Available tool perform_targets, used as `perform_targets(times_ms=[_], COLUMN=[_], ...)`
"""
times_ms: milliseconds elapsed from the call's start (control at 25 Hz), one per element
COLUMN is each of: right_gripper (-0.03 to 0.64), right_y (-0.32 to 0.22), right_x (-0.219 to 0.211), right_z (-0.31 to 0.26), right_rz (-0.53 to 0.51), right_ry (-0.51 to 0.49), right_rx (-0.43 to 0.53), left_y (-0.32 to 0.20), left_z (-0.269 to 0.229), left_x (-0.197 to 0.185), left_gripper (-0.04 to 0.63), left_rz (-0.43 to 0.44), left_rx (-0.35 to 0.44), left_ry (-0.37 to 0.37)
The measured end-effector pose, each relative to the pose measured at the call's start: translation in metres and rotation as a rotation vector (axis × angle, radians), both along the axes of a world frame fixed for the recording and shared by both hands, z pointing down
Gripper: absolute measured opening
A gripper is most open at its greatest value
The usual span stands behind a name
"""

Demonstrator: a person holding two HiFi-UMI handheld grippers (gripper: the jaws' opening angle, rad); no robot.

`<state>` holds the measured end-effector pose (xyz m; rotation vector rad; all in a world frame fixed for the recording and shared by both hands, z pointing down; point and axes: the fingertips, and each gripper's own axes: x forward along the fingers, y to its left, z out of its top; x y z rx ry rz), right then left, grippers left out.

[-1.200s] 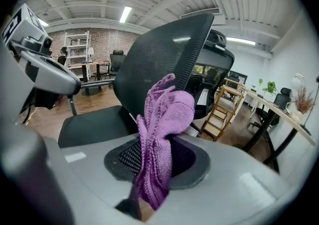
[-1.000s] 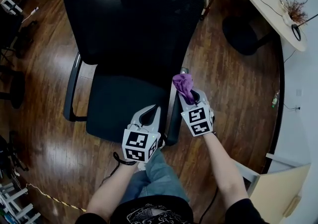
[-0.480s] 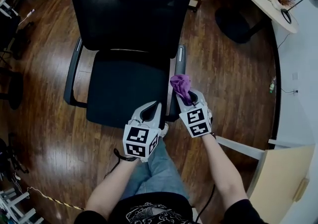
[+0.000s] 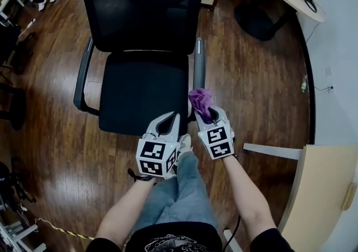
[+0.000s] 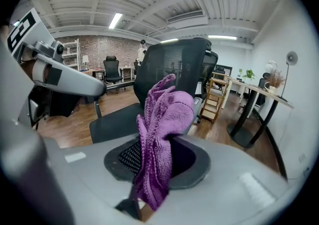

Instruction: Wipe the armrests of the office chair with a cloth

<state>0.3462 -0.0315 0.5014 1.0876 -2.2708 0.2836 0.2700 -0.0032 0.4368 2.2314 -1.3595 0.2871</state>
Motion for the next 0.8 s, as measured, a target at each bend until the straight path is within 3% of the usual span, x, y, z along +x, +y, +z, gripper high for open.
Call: perform_targets(times_ms=[360, 800], right_gripper=[0.095, 0.095], right_y=[0.061, 0.082], right_x=[-0.011, -0.011], right_z=[0.05, 0.119], right_rz=[0.07, 0.129], right_ry=[-0.068, -0.135], right_rx=[-0.069, -0.114], left_y=[0.017, 0.027], left_z=[0.02, 0.071], left_x=[0.006, 0.022], left_gripper=[0.005, 0.005], left_rz=[0.035, 0.082], left_rx=[-0.008, -0.05], left_ry=[-0.002, -0.059])
